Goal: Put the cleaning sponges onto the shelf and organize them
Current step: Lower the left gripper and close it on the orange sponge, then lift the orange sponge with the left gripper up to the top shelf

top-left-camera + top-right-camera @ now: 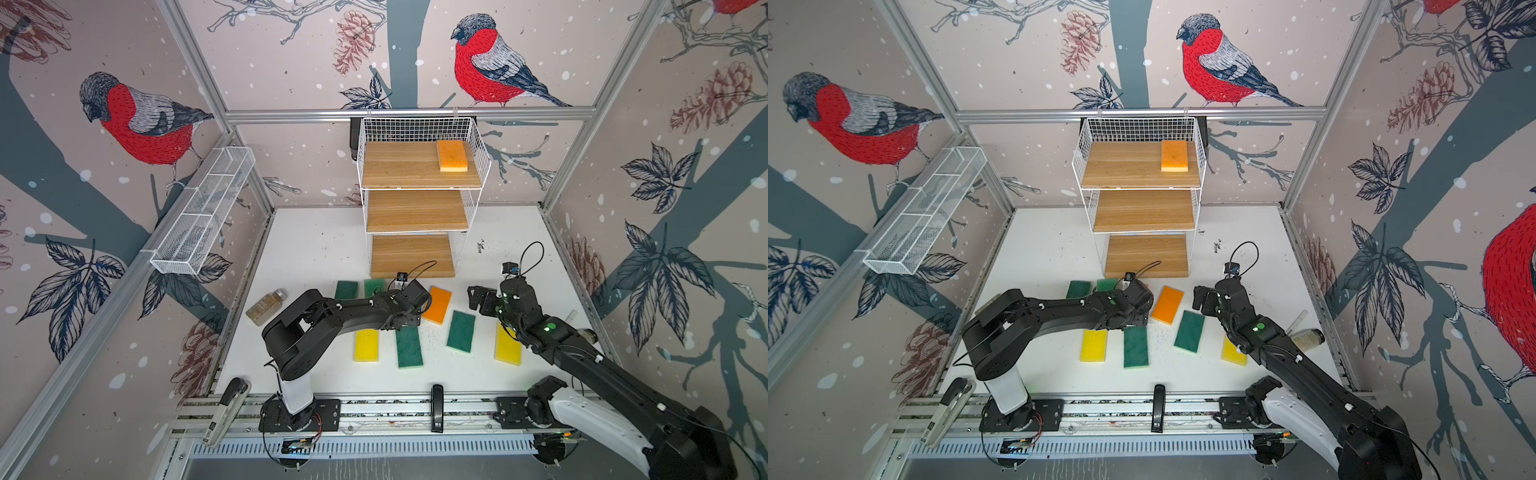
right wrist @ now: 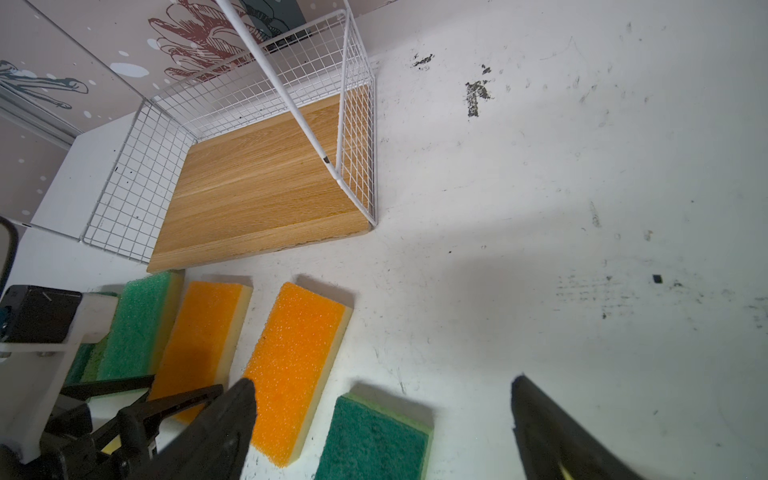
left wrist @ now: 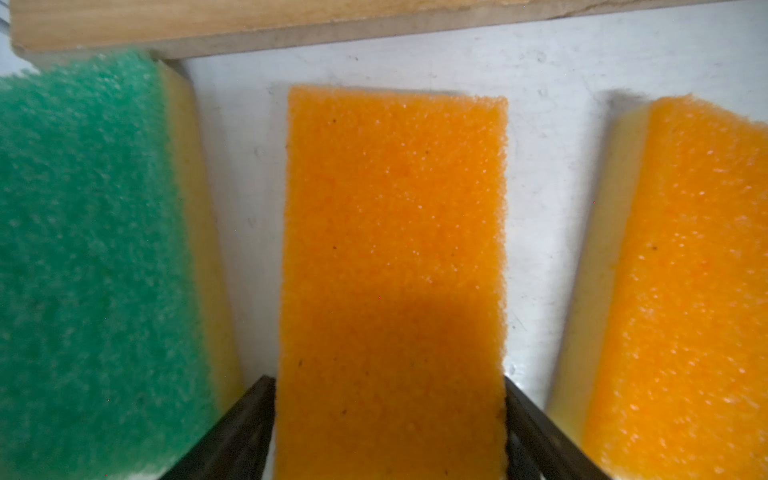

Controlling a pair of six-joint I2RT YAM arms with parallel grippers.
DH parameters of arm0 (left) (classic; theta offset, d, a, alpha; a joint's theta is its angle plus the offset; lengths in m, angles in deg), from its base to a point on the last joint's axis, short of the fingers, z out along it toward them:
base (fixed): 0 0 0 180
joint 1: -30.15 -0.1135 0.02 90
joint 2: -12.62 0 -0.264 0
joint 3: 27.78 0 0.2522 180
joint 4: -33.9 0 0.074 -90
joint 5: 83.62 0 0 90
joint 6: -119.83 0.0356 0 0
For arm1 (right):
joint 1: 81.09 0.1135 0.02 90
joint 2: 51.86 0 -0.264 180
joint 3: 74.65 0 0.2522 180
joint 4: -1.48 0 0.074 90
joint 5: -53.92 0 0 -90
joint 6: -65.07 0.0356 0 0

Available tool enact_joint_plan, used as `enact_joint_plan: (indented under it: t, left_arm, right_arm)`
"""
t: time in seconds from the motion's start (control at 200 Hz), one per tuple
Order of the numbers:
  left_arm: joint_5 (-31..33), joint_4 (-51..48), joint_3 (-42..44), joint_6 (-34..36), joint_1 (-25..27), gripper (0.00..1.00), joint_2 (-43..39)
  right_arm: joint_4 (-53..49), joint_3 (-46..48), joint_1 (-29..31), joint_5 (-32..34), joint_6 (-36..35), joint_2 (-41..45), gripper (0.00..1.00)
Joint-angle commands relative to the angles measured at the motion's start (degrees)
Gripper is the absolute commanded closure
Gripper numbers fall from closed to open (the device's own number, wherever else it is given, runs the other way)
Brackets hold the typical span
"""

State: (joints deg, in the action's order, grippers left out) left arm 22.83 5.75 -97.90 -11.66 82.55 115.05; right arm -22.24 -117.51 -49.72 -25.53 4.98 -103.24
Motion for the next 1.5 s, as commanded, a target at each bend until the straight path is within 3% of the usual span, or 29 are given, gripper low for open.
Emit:
enact_joint_plan:
  t: [0.0, 0.265, 0.775, 1.496]
  left_arm:
    - [-1.84, -0.59, 0.63, 0.89, 0.31, 0.23, -0.19]
    - [-2.05, -0.72, 0.39, 0.88, 0.32, 0.34, -0.44]
    - [0.54, -8.29, -0.51, 3.39, 0.51, 0.38, -10.21]
    - [6.49, -24.55, -15.52, 11.04, 1.56, 0.38, -23.97]
  right_arm:
    - [0.00, 0.10, -0.07, 0.45, -0.34, 0.07, 0.05]
    - [-0.11, 0.19, -0.15, 0.48, -0.55, 0.05, 0.05]
    - [-0.88, -1.04, -0.13, 0.09, -1.69, 0.18, 0.05]
    - [-0.91, -2.91, -0.13, -0.55, -2.93, 2.12, 0.05]
